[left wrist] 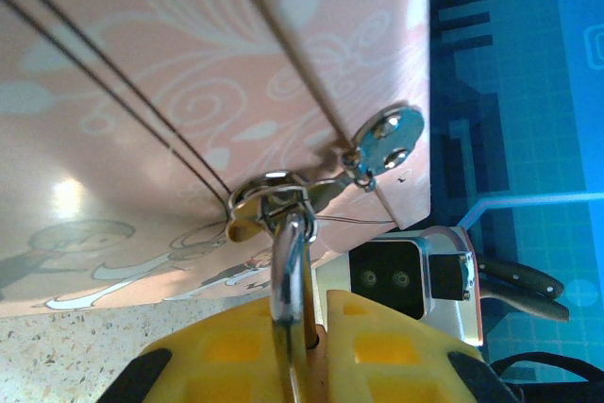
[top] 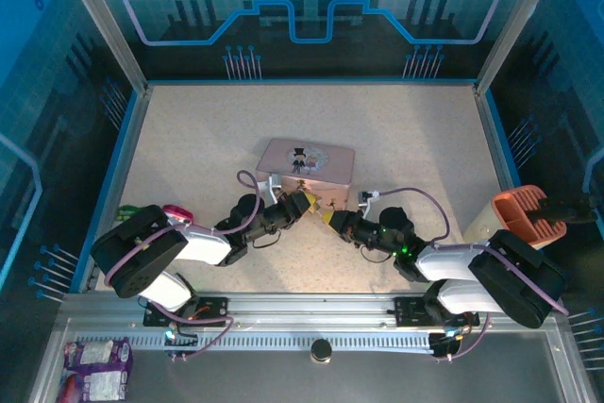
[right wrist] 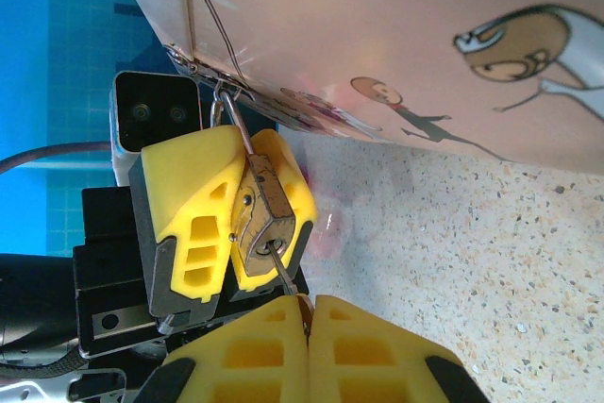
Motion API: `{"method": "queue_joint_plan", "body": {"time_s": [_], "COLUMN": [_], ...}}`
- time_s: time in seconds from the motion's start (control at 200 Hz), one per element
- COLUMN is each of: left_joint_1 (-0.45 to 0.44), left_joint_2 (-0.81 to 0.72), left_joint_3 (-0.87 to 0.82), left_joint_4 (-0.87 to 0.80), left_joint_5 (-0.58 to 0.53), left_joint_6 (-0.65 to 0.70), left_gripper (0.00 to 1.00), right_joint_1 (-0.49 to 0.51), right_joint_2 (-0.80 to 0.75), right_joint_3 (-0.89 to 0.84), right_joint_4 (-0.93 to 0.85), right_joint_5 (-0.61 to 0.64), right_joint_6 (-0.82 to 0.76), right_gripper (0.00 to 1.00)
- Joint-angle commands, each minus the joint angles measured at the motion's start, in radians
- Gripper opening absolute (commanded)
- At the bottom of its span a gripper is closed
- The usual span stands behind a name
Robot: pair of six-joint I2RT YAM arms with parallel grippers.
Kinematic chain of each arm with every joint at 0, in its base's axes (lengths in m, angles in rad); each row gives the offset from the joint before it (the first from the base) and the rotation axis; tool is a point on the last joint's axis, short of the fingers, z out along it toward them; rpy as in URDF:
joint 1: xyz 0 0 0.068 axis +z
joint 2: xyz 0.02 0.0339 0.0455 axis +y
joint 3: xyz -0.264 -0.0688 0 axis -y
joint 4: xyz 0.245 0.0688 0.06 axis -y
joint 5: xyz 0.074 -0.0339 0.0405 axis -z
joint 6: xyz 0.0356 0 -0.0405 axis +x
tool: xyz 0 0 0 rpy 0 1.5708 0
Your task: Unlock a padlock with a key
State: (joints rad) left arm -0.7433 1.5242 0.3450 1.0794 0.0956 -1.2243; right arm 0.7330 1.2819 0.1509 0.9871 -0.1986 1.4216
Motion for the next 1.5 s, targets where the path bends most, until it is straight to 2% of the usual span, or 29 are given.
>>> {"method": "queue_joint_plan", "body": {"time_s": [0.0,0.37,0.861,1.151,1.496], "left_joint_1": [-0.019,-0.035,-0.040,-0.039,-0.041], "left_joint_2": [-0.036,-0.010,-0.042,-0.032,-0.031], "left_joint_3": [0.039,0.042,0.032,0.029,0.022], "left_joint_4": [0.105,0.178,0.113,0.122,0.121], "left_joint_5": [0.062,0.097,0.088,0.085,0.091], "left_joint_6": [0.033,0.010,0.058,0.062,0.062], "left_gripper": [0.00,0.00,0.00,0.00,0.00], "right_joint_1": [0.003,0.003,0.000,0.033,0.023], "right_joint_2": [-0.009,0.031,0.048,0.078,0.024], "right_joint_3": [0.004,0.019,0.030,0.038,0.039], "right_joint_4": [0.042,0.080,0.127,0.185,0.110], "right_joint_5": [0.021,0.020,0.018,0.042,0.054], "right_joint_6": [-0.005,0.007,0.039,0.063,0.033], "right_gripper": [0.00,0.00,0.00,0.00,0.00]}}
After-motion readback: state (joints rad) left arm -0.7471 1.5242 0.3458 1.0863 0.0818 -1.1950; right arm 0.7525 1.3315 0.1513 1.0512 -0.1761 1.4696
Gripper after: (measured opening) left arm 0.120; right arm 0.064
